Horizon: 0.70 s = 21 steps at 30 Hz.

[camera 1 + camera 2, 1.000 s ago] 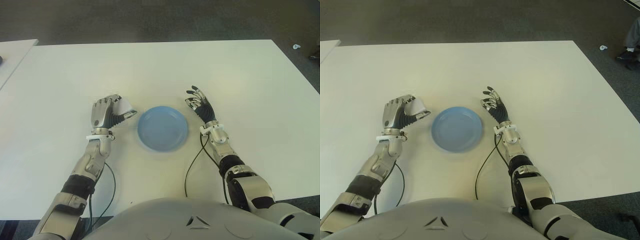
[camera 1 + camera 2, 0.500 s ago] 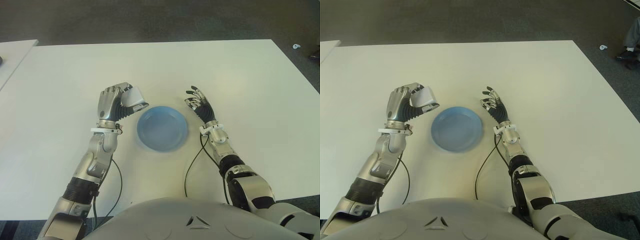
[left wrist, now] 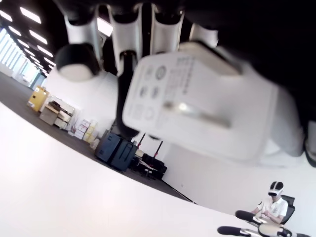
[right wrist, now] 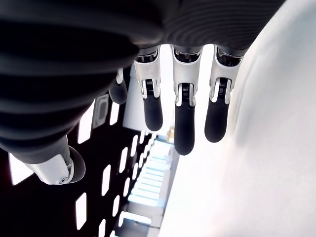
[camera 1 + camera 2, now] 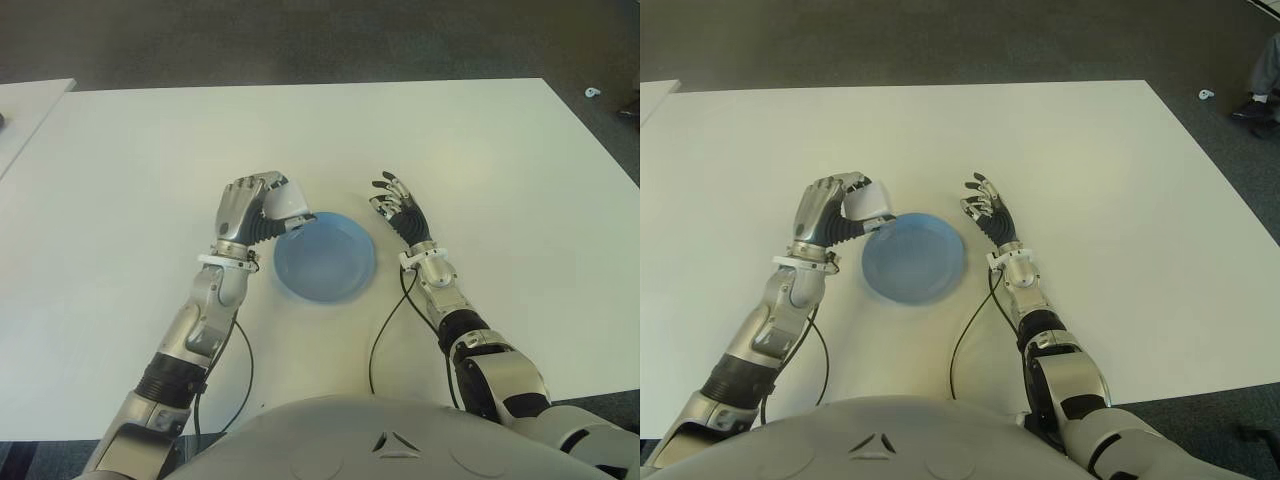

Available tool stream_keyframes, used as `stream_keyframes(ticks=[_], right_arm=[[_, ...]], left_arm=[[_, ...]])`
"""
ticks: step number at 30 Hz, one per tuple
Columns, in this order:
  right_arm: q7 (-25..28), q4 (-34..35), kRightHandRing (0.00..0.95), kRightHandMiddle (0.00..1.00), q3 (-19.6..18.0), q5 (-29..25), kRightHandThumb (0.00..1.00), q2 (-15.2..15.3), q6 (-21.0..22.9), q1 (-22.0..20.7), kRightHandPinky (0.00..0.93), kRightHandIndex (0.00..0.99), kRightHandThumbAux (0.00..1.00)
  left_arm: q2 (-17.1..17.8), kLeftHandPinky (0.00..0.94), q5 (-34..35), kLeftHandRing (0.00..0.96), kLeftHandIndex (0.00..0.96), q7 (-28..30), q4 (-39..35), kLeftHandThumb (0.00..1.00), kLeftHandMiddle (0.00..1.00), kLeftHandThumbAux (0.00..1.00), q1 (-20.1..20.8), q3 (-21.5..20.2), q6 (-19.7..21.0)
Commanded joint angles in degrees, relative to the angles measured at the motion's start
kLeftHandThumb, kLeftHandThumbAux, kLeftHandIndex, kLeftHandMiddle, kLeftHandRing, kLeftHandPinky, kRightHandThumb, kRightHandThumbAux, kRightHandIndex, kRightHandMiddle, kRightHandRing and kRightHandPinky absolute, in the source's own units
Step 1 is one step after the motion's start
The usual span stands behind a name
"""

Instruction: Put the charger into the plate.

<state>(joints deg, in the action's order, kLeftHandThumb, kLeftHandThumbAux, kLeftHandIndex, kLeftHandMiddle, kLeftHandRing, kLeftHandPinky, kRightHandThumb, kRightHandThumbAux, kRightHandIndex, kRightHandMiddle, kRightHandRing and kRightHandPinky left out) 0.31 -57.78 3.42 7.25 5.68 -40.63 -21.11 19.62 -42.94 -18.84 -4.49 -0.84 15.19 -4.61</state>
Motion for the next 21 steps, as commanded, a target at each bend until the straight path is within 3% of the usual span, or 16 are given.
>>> stream_keyframes(ticks=[1,12,21], right_arm=[[-0.37,-3.36,0.325,0.230,0.45,0.56,0.098,-1.26,4.75,6.11,0.325,0.000,0.512],[-0.32,-3.39,0.310,0.239,0.08,-0.08,0.088,-1.60,5.61,5.95,0.260,0.000,0.494],[4.83,-2.84,0.288,0.228,-2.05,-4.09,0.061,-2.45,8.48,5.56,0.185,0.000,0.455]], left_arm=[[-0.10,0.842,-2.49,0.866,0.828,1.75,0.69,0.414,0.880,0.492,0.41,2.33,-0.30],[0.23,0.811,-4.50,0.842,0.806,5.24,0.97,0.394,0.858,0.511,0.09,4.66,-0.03],[-1.07,0.836,-5.34,0.850,0.807,4.10,4.56,0.376,0.863,0.520,1.20,7.19,-1.43]])
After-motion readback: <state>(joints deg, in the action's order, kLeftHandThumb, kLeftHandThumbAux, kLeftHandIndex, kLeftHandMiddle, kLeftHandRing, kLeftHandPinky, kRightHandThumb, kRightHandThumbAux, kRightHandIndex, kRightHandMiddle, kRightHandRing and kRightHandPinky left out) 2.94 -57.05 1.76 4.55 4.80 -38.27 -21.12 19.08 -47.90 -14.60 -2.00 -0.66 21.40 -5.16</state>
